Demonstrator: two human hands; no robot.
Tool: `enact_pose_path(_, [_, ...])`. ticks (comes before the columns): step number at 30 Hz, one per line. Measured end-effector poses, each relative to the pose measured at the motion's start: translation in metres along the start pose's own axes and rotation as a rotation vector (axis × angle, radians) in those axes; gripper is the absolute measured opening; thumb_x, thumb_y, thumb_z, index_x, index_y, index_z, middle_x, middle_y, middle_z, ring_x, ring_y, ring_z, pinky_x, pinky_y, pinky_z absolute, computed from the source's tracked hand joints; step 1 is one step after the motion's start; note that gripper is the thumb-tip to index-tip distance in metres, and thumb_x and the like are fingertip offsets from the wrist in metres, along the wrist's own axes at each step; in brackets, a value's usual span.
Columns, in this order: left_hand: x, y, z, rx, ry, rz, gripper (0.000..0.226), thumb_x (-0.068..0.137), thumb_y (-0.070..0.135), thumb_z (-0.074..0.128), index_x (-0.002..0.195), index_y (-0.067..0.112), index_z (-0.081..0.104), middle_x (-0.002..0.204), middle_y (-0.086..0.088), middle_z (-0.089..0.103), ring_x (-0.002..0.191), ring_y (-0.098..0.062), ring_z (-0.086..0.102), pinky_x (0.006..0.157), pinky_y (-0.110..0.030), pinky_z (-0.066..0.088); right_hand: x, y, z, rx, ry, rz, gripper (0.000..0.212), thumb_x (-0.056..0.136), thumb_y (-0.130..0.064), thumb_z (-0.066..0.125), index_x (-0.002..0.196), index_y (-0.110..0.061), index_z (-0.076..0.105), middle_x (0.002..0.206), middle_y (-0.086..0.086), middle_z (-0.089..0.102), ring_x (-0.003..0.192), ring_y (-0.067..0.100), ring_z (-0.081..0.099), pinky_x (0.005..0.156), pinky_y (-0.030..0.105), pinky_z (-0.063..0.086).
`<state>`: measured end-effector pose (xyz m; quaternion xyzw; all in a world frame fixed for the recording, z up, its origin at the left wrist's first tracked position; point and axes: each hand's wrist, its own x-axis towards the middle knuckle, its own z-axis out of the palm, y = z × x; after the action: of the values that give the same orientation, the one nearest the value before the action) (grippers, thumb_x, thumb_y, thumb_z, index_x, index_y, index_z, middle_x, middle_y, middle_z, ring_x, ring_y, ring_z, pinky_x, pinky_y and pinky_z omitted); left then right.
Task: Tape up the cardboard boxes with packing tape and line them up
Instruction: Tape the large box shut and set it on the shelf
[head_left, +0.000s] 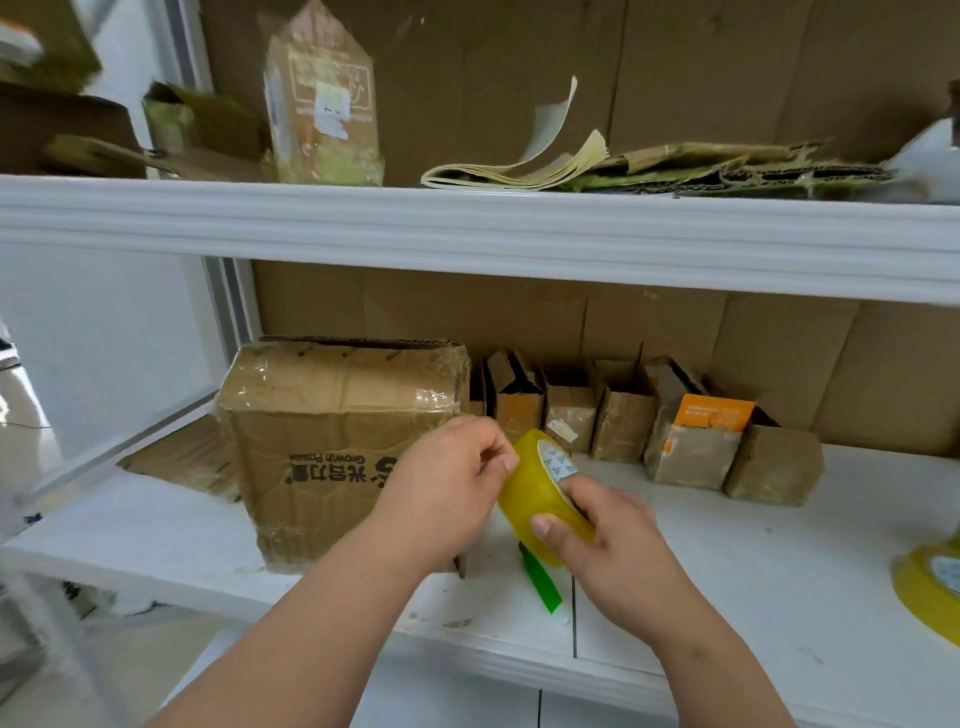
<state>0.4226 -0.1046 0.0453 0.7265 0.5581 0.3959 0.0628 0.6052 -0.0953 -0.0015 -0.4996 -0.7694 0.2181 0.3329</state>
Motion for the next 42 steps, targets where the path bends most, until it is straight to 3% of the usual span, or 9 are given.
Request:
enact_pose_path(6, [-0.01, 0.011, -0.049, 0.011, 0.072, -0.1, 0.019, 0.096, 0.026, 0.059, 0.077, 0.031, 0.058, 0.081, 0.009, 0.065, 0.077, -0.004, 0.057, 0.066, -0.027, 0.046, 0.001, -0.041, -0.02, 0.135, 0.072, -0.134, 0.05, 0.066, -0.081, 0.056, 0.082, -0.033, 0.053, 0.076, -0.004, 0.057, 0.08, 0.012, 0.054, 0.06, 0.025, 0.039])
enact_pose_path(11, [-0.014, 0.014, -0.087, -0.142, 0.179, -0.237, 0.019, 0.096, 0.022, 0.061, 0.077, 0.025, 0.062, 0.076, 0.004, 0.069, 0.066, -0.01, 0.067, 0.067, -0.036, 0.059, -0.002, -0.079, -0.028, 0.295, -0.094, -0.219, 0.033, 0.071, -0.057, 0.075, 0.079, -0.027, 0.062, 0.068, -0.012, 0.059, 0.061, 0.001, 0.055, 0.054, 0.016, 0.043])
enact_pose_path(18, [-0.026, -0.007, -0.133, -0.325, 0.267, -0.328, 0.023, 0.096, 0.021, 0.061, 0.074, 0.024, 0.066, 0.08, 0.001, 0.074, 0.078, -0.02, 0.072, 0.076, -0.043, 0.059, 0.018, -0.115, -0.034, 0.272, -0.227, -0.338, 0.031, 0.065, -0.038, 0.075, 0.087, -0.021, 0.063, 0.078, -0.001, 0.061, 0.069, 0.009, 0.058, 0.064, 0.027, 0.045])
enact_pose_path(23, [-0.024, -0.022, -0.157, -0.459, 0.385, -0.366, 0.016, 0.099, 0.015, 0.056, 0.087, 0.012, 0.065, 0.089, -0.007, 0.074, 0.085, -0.021, 0.074, 0.072, -0.04, 0.059, 0.036, -0.126, -0.033, 0.134, -0.2, -0.332, 0.04, 0.056, -0.051, 0.078, 0.085, -0.033, 0.058, 0.078, -0.01, 0.06, 0.068, 0.003, 0.056, 0.06, 0.025, 0.044])
enact_pose_path(31, [-0.013, -0.068, -0.183, -0.584, 0.513, -0.475, 0.013, 0.1, 0.013, 0.055, 0.092, 0.007, 0.063, 0.089, -0.012, 0.074, 0.088, -0.022, 0.074, 0.075, -0.039, 0.06, 0.059, -0.12, -0.032, -0.081, -0.091, -0.285, 0.05, 0.056, -0.052, 0.072, 0.102, -0.05, 0.052, 0.096, -0.018, 0.06, 0.101, 0.017, 0.053, 0.083, 0.033, 0.049])
enact_pose_path(34, [-0.001, -0.084, -0.185, -0.555, 0.538, -0.461, 0.013, 0.101, 0.014, 0.054, 0.092, 0.009, 0.063, 0.092, -0.009, 0.074, 0.087, -0.02, 0.074, 0.076, -0.039, 0.059, 0.071, -0.132, -0.035, -0.169, 0.026, -0.322, 0.044, 0.07, -0.04, 0.077, 0.105, -0.046, 0.051, 0.096, -0.025, 0.056, 0.097, 0.003, 0.051, 0.103, 0.036, 0.032])
enact_pose_path(36, [0.007, -0.093, -0.185, -0.561, 0.541, -0.447, 0.013, 0.101, 0.015, 0.054, 0.092, 0.01, 0.062, 0.089, -0.005, 0.075, 0.087, -0.018, 0.074, 0.076, -0.037, 0.059, 0.081, -0.138, -0.035, -0.28, 0.098, -0.333, 0.049, 0.075, -0.042, 0.077, 0.115, -0.045, 0.048, 0.1, -0.025, 0.054, 0.105, 0.005, 0.053, 0.097, 0.028, 0.016])
enact_pose_path(38, [0.016, -0.101, -0.184, -0.56, 0.508, -0.428, 0.013, 0.101, 0.015, 0.053, 0.092, 0.01, 0.061, 0.089, -0.003, 0.076, 0.088, -0.017, 0.074, 0.079, -0.038, 0.058, 0.09, -0.14, -0.031, -0.381, 0.167, -0.312, 0.06, 0.076, -0.05, 0.077, 0.129, -0.04, 0.049, 0.111, -0.019, 0.054, 0.12, 0.014, 0.05, 0.091, 0.026, 0.015])
enact_pose_path(42, [0.033, -0.118, -0.184, -0.529, 0.457, -0.418, 0.011, 0.101, 0.013, 0.053, 0.094, 0.01, 0.061, 0.096, -0.007, 0.074, 0.093, -0.021, 0.072, 0.083, -0.041, 0.058, 0.108, -0.135, -0.018, -0.454, 0.262, -0.326, 0.065, 0.075, -0.057, 0.076, 0.132, -0.043, 0.048, 0.132, -0.012, 0.053, 0.135, 0.019, 0.037, 0.109, 0.035, 0.012])
